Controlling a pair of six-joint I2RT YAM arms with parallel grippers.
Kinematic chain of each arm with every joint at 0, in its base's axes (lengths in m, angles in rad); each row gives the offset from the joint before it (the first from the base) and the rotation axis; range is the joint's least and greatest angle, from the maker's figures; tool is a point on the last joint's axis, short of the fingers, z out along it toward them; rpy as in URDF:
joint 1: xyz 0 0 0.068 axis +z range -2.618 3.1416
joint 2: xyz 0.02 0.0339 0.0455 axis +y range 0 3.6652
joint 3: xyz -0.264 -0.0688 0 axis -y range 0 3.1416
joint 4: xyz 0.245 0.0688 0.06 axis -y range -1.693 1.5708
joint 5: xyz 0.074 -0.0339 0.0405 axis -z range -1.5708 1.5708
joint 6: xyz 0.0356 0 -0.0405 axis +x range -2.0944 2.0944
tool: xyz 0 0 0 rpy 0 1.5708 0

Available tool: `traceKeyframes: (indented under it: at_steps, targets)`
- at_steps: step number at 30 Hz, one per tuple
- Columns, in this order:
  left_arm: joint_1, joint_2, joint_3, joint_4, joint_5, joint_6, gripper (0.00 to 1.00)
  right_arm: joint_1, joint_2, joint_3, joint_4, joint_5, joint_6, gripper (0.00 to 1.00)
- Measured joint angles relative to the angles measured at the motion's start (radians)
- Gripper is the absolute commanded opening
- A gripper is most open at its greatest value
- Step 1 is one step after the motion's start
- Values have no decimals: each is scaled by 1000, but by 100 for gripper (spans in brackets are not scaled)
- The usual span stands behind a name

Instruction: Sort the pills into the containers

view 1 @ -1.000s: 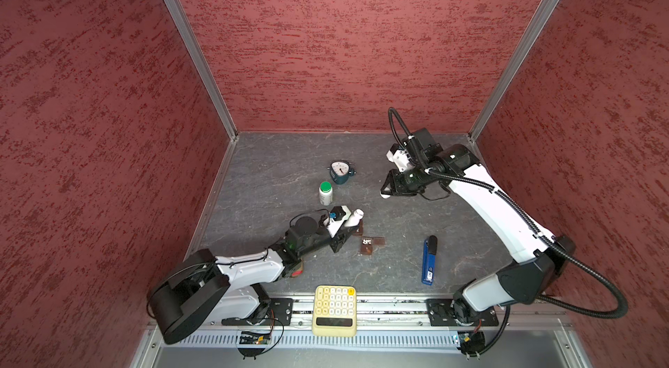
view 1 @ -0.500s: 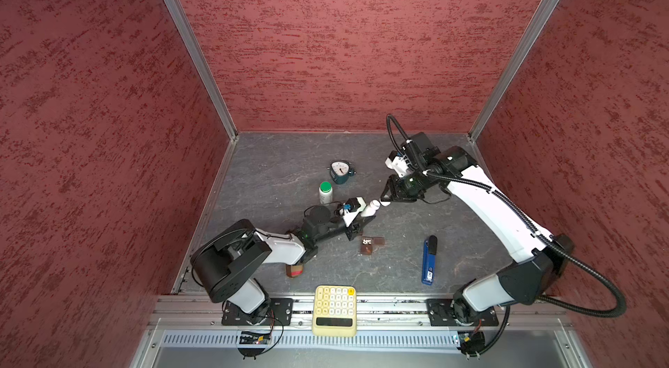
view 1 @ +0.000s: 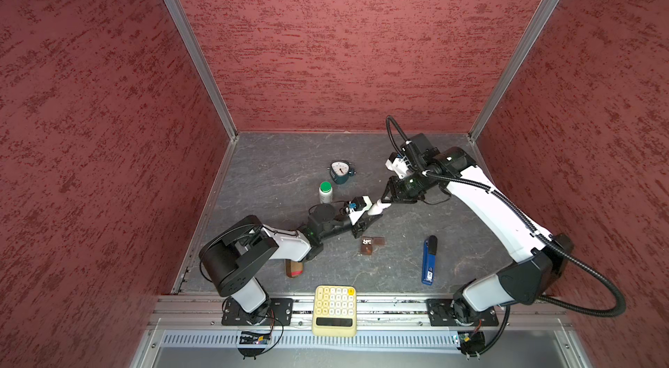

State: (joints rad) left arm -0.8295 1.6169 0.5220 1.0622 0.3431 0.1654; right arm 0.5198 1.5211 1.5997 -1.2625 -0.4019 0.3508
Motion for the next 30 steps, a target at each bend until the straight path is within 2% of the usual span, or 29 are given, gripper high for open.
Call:
traceKeyframes:
  at_steps: [23, 30]
  targets:
    - [-12, 6, 35, -57, 19, 31, 0, -5, 20, 0, -27, -13, -20, 33]
    - [-17, 70, 46, 10, -5, 42, 0, -6, 19, -23, -9, 17, 59, 34]
